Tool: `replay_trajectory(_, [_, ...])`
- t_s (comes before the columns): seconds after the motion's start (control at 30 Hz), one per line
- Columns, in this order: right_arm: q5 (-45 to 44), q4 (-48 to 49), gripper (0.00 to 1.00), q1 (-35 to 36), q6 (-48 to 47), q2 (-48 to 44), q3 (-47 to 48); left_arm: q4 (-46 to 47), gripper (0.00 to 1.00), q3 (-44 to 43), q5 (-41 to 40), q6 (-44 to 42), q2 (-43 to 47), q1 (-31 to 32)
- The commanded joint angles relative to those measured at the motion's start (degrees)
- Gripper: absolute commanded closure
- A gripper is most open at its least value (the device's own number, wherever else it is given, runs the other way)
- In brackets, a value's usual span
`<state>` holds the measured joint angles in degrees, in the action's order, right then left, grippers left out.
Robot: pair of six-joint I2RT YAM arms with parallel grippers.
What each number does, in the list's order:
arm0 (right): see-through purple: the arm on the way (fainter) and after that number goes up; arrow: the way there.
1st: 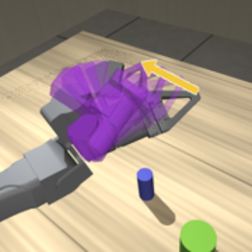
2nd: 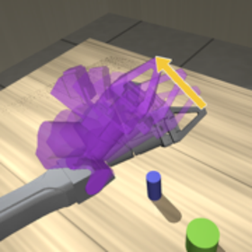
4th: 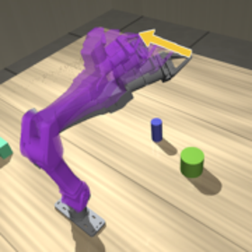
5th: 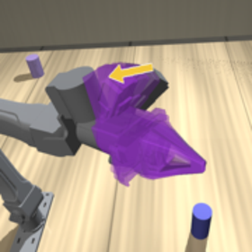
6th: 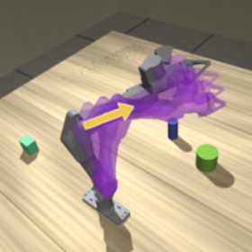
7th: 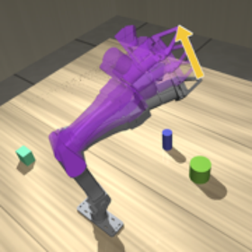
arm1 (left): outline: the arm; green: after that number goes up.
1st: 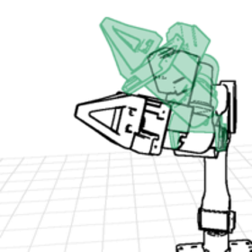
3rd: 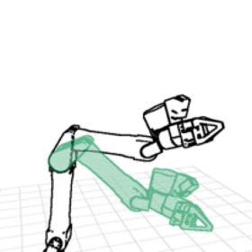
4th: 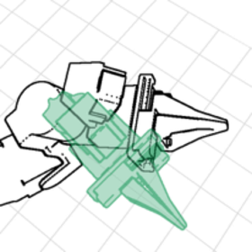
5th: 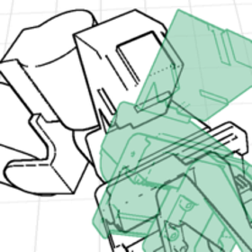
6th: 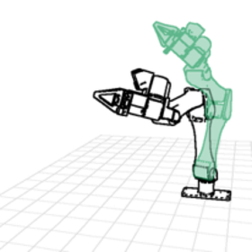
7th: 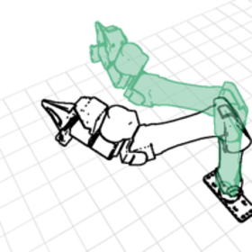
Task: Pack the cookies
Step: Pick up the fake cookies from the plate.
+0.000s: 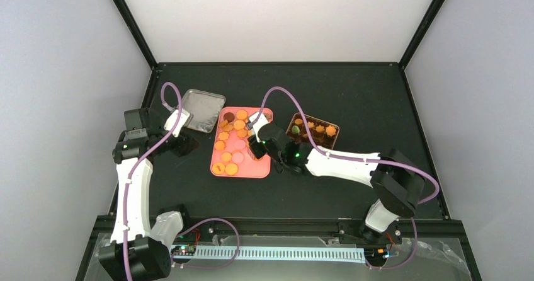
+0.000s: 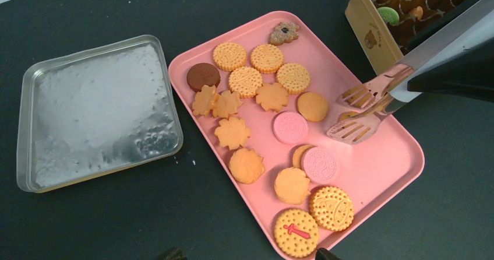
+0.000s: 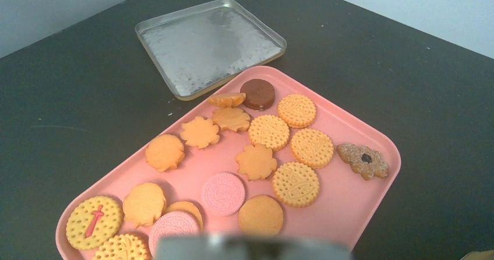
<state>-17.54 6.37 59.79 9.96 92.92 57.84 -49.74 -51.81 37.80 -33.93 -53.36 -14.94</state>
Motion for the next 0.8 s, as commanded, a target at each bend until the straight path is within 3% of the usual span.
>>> replay_trajectory(0.0, [-1.06, 0.04, 0.6, -0.03, 0.84, 1.28, 0.6, -1.26, 0.4, -0.43, 1.43, -1.31, 0.28, -0.36])
replay_trajectory(0.23, [-0.01, 0.05, 0.62, -0.06, 3.25, 0.9, -1.12, -1.14, 0.4, -0.39, 1.5, -1.14, 0.06, -0.35])
replay_trajectory(0.4, [-0.96, -0.75, 0.73, -0.15, 6.0, -0.75, -0.78, -1.07, 0.4, -0.32, 1.57, -1.14, 0.15, -0.36])
replay_trajectory(0.53, [-1.22, -1.98, 0.75, -0.24, 6.03, -2.3, 1.16, -1.13, 0.4, -0.44, 1.54, -1.06, 0.02, -0.36])
replay_trajectory(0.77, [-2.25, -4.55, 0.77, -3.75, 5.17, -10.12, 2.26, -1.33, 0.4, -0.53, 1.46, -1.3, 0.31, -0.36])
